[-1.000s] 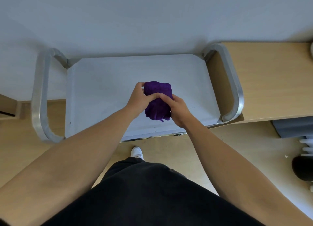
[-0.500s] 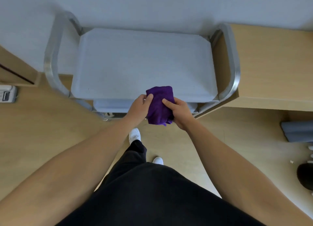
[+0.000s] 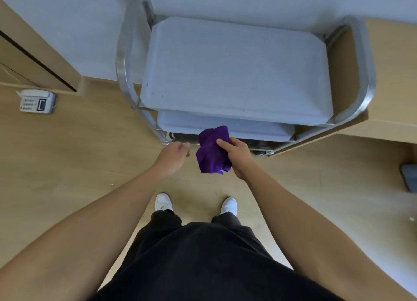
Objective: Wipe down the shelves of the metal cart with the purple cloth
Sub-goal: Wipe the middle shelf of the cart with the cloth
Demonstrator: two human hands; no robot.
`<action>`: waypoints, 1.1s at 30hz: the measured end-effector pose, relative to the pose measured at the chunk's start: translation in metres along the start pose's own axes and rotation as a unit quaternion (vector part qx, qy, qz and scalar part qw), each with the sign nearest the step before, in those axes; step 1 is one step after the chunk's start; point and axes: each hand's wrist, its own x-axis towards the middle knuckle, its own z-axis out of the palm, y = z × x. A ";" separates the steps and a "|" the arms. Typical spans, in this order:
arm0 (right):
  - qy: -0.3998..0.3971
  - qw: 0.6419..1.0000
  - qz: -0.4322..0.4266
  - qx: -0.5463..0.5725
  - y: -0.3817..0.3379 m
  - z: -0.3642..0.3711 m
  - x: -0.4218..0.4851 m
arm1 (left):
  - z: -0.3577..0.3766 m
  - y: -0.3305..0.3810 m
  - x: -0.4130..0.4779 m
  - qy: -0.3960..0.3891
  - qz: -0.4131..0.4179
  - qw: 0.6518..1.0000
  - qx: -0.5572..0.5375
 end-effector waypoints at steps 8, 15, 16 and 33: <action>0.083 0.985 -0.070 -0.131 0.005 0.103 0.001 | -0.050 -0.020 0.037 -0.032 -0.015 0.977 -0.208; 0.102 0.968 -0.100 -0.207 0.013 0.134 -0.017 | -0.069 -0.023 0.033 -0.069 -0.003 0.972 -0.226; 0.098 0.971 -0.092 -0.200 0.014 0.134 -0.018 | -0.068 -0.024 0.032 -0.077 -0.011 0.966 -0.245; 0.163 0.923 -0.134 -0.320 0.095 0.122 0.116 | -0.022 -0.130 0.143 0.001 0.151 0.972 0.181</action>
